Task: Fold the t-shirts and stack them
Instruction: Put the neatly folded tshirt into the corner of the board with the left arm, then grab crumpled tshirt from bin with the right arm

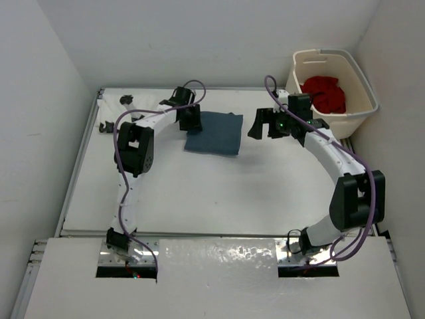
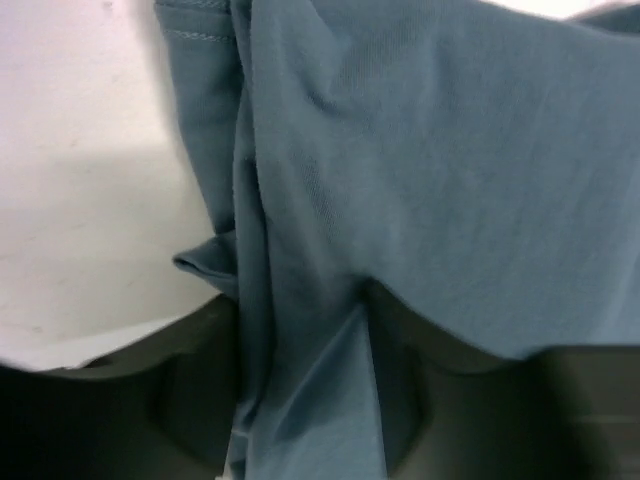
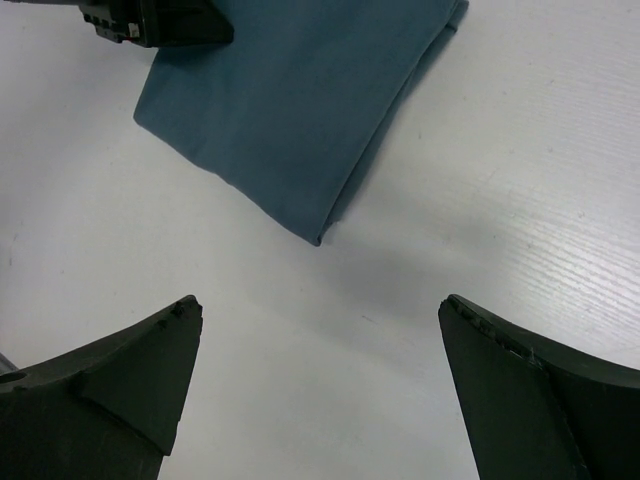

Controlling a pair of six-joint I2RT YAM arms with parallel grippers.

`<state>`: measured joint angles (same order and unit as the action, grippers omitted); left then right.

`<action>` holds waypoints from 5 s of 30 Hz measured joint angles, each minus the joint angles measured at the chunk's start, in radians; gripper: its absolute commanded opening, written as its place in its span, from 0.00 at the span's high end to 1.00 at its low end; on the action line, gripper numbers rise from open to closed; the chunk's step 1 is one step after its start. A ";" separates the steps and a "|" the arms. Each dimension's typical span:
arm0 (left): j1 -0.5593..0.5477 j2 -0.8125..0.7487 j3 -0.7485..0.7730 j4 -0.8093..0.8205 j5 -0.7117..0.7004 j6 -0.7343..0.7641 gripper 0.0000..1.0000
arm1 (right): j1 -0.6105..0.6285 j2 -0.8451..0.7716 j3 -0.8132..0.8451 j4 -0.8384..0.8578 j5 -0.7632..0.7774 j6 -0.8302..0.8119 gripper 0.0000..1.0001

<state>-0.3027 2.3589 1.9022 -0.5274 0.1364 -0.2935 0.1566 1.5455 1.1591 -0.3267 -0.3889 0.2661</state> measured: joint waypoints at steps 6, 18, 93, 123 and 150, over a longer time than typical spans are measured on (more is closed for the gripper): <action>-0.005 0.019 0.005 0.035 0.033 -0.008 1.00 | 0.000 -0.021 -0.002 -0.001 0.030 -0.010 0.01; -0.018 -0.049 -0.019 -0.010 -0.180 0.177 1.00 | 0.000 -0.055 -0.019 -0.008 0.090 -0.040 0.01; 0.586 0.069 0.323 0.106 -0.172 0.624 0.01 | 0.000 0.047 0.041 -0.097 0.165 -0.045 0.01; 0.202 -0.697 -0.279 0.080 -0.313 0.062 0.00 | -0.024 -0.030 0.115 -0.192 0.352 -0.036 0.01; 0.080 -0.805 -0.489 0.093 -0.362 -0.019 0.00 | -0.363 1.059 1.174 0.060 0.811 0.140 0.01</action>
<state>-0.2230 1.5543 1.4128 -0.4347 -0.2253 -0.3130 -0.2066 2.6045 2.3329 -0.2672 0.4217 0.4061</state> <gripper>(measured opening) 0.996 0.992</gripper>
